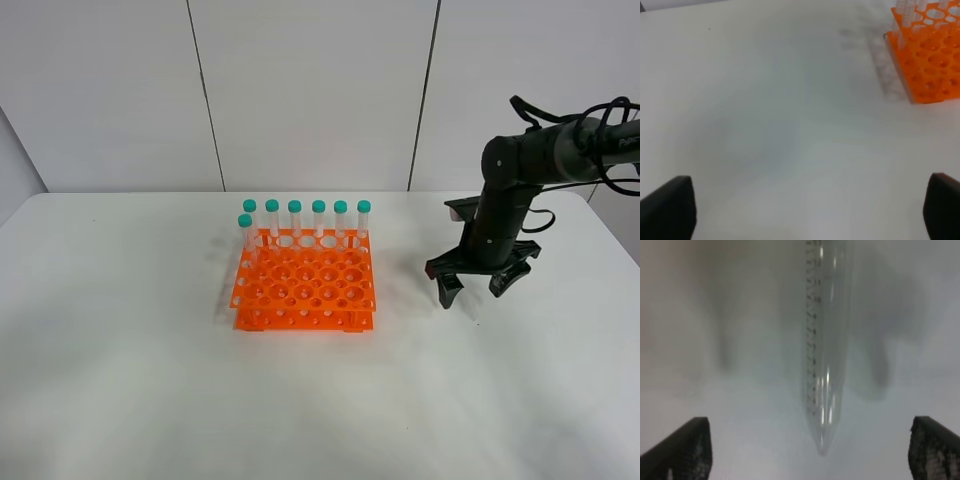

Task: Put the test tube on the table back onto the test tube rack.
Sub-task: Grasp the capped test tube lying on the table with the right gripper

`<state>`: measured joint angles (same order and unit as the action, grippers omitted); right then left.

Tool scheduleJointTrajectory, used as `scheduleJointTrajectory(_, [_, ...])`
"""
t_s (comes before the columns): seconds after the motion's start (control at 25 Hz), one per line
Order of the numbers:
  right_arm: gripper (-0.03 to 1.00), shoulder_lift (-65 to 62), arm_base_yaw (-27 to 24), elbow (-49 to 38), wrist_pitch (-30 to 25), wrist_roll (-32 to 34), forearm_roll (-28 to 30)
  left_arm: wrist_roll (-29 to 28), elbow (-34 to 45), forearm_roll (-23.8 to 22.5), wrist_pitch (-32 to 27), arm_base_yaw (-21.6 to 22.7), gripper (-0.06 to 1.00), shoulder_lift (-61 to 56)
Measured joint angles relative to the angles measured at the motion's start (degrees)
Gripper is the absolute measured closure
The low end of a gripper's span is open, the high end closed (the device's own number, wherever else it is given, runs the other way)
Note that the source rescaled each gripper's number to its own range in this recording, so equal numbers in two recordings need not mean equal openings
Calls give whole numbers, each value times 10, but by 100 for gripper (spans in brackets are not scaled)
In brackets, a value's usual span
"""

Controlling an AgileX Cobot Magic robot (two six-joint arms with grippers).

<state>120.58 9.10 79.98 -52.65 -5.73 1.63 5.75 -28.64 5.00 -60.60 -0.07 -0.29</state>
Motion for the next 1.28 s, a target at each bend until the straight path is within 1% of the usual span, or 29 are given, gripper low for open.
scheduleJointTrajectory(0.24, [15,15,0,0,7,0,1,0,0,0,0,0,-5,0])
scheduleJointTrajectory(0.4, [15,18,0,0,20,0,1,0,0,0,0,0,-5,0])
scheduleJointTrajectory(1.28, [15,21,0,0,27,0,0,0,0,0,0,0,-5,0])
